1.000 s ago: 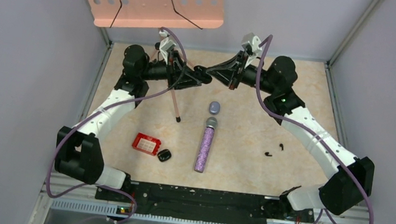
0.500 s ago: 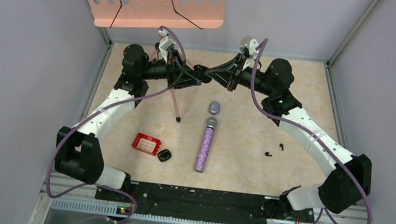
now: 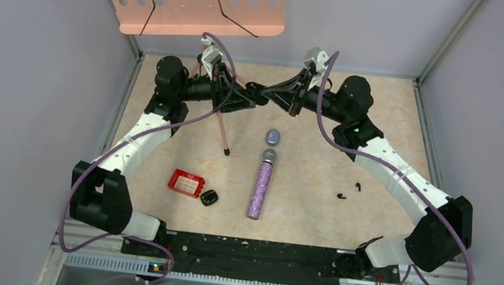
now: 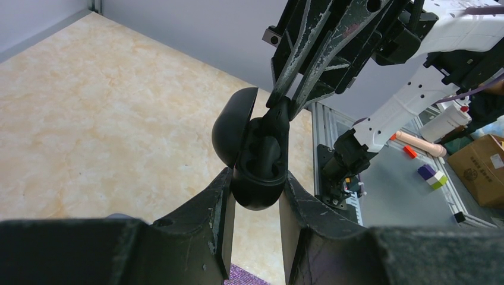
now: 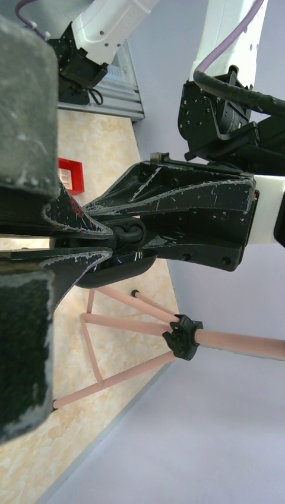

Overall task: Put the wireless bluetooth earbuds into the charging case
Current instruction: Place the earbud in the charging case.

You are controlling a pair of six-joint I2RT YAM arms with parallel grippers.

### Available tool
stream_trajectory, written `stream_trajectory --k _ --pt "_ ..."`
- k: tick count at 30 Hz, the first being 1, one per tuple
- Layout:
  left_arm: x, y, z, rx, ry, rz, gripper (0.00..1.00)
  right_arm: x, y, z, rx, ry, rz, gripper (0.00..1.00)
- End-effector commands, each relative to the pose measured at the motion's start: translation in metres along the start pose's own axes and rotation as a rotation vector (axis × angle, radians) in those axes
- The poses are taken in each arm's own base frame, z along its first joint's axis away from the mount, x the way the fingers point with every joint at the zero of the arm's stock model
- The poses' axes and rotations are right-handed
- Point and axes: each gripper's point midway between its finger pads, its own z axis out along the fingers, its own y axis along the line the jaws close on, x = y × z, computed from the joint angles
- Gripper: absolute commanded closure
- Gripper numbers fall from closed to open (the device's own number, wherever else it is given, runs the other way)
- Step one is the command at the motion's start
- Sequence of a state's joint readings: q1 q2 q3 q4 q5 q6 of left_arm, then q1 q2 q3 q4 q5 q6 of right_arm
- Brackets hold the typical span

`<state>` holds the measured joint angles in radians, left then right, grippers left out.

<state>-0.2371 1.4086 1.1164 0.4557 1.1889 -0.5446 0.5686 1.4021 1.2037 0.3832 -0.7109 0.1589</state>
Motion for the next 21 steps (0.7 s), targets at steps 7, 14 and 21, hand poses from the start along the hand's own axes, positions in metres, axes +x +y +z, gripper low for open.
stream_trajectory --k 7,14,21 --pt "-0.028 -0.019 -0.002 0.019 -0.049 0.121 1.0 0.008 0.001 0.002 0.011 0.007 -0.008 1.0" --pt "-0.029 -0.017 -0.002 0.011 -0.055 0.124 1.0 0.02 0.006 0.005 -0.035 0.047 0.024 0.99" --pt "-0.022 -0.012 -0.003 0.001 -0.045 0.137 1.0 -0.007 0.024 0.002 -0.111 0.052 -0.012 0.72"
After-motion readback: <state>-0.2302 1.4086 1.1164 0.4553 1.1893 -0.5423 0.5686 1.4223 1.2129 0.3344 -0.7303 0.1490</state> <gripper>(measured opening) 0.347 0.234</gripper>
